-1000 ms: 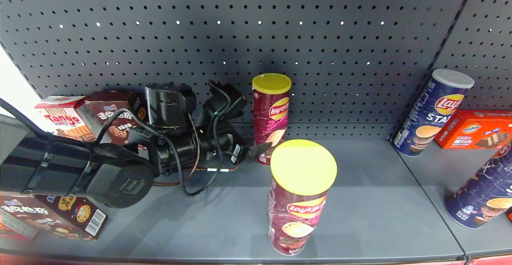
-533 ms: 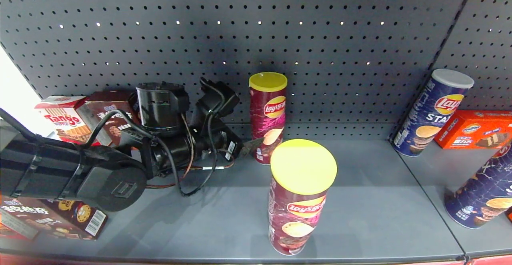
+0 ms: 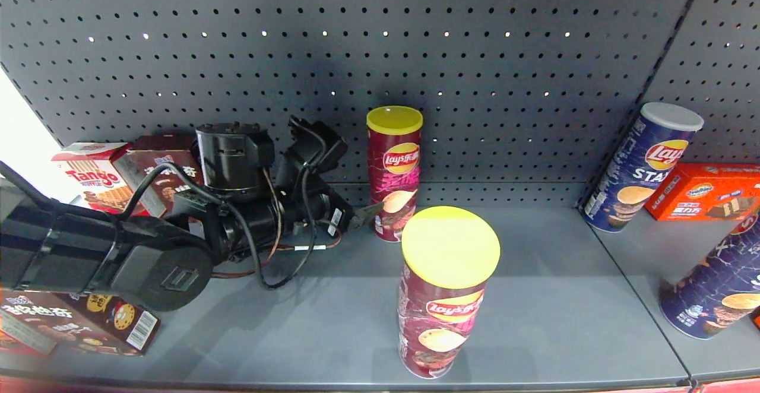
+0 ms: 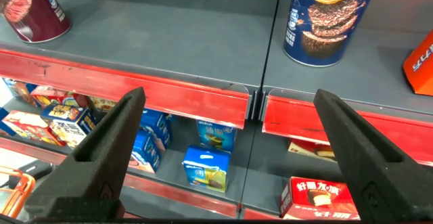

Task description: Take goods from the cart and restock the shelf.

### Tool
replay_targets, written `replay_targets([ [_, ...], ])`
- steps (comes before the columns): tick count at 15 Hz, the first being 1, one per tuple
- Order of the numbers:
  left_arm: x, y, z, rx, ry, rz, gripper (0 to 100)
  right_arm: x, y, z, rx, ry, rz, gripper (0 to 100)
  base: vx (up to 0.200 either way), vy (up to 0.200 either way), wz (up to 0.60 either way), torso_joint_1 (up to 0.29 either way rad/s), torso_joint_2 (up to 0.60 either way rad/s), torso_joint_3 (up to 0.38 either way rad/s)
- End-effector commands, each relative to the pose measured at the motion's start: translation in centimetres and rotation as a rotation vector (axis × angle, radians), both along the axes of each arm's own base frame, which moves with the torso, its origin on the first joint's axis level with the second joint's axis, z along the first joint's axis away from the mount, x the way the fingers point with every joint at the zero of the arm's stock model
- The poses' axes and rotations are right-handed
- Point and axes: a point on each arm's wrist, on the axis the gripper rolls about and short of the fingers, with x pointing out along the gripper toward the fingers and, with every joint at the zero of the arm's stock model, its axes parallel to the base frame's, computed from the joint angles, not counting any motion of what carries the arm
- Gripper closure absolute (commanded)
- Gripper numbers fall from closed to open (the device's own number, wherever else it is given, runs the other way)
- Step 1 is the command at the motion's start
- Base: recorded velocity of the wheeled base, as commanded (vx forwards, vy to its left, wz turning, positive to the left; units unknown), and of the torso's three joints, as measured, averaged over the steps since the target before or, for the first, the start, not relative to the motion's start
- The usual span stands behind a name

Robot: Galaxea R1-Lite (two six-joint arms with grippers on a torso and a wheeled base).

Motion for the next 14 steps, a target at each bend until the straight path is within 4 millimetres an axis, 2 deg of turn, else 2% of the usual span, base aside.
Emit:
replay_targets([
  [1,-0.2,0.1,-0.1,-0.001,-0.006,-0.001,0,0.0,0.0,0.0,-0.001,0.001,0.001,0,0.0,0.0,0.0,0.0,0.0,0.0],
  [4,-1.4,0.7,-0.3,-0.017,-0.042,0.009,0,0.0,0.0,0.0,-0.001,0.001,0.001,0,0.0,0.0,0.0,0.0,0.0,0.0],
  [7,-1.4,1.0,-0.4,-0.007,-0.037,0.061,0,0.0,0.0,0.0,-0.001,0.001,0.001,0,0.0,0.0,0.0,0.0,0.0,0.0],
  [14,0.4,0.8,-0.9,0.01,-0.04,0.169,0,0.0,0.0,0.0,-0.001,0.001,0.001,0,0.0,0.0,0.0,0.0,0.0,0.0],
])
